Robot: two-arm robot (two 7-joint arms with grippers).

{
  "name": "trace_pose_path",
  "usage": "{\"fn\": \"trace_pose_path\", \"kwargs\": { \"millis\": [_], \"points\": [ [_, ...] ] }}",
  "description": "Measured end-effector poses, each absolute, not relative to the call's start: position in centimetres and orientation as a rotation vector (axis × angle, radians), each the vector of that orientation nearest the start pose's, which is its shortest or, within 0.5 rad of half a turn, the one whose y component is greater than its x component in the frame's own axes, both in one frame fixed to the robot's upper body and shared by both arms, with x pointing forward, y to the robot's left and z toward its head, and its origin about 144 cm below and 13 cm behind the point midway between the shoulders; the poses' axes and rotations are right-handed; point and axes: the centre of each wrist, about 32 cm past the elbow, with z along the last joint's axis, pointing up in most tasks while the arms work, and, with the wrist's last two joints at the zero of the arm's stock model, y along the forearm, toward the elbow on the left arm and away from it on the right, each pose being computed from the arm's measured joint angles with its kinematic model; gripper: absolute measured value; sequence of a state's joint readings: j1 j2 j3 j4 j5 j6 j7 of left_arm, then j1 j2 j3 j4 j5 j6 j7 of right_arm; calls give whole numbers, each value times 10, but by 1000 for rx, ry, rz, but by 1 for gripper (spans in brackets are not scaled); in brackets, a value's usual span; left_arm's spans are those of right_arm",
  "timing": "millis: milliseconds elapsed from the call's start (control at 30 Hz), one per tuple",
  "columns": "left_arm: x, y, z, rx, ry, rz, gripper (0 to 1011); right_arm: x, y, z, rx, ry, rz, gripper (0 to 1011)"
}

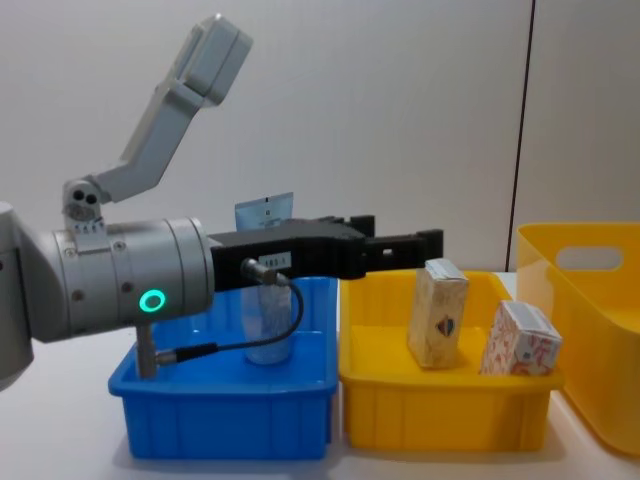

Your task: Bimanual collaborative sorting of washing and personal care products

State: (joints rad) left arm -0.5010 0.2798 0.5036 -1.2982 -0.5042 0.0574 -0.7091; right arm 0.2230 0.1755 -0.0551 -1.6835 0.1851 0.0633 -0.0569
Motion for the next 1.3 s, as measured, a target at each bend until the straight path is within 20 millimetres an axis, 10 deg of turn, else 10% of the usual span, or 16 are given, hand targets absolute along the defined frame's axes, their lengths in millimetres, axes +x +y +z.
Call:
{"fn": "trace_pose_path", "kwargs": {
  "millis": [800,1300],
  "points": [
    [535,193,1206,29,-97,778,1001,449,-238,1193,39,-87,-1252,1003],
    [513,197,1204,54,-184,961,1001,443,-237,1189,27,-75,-1229,1003]
  ]
}}
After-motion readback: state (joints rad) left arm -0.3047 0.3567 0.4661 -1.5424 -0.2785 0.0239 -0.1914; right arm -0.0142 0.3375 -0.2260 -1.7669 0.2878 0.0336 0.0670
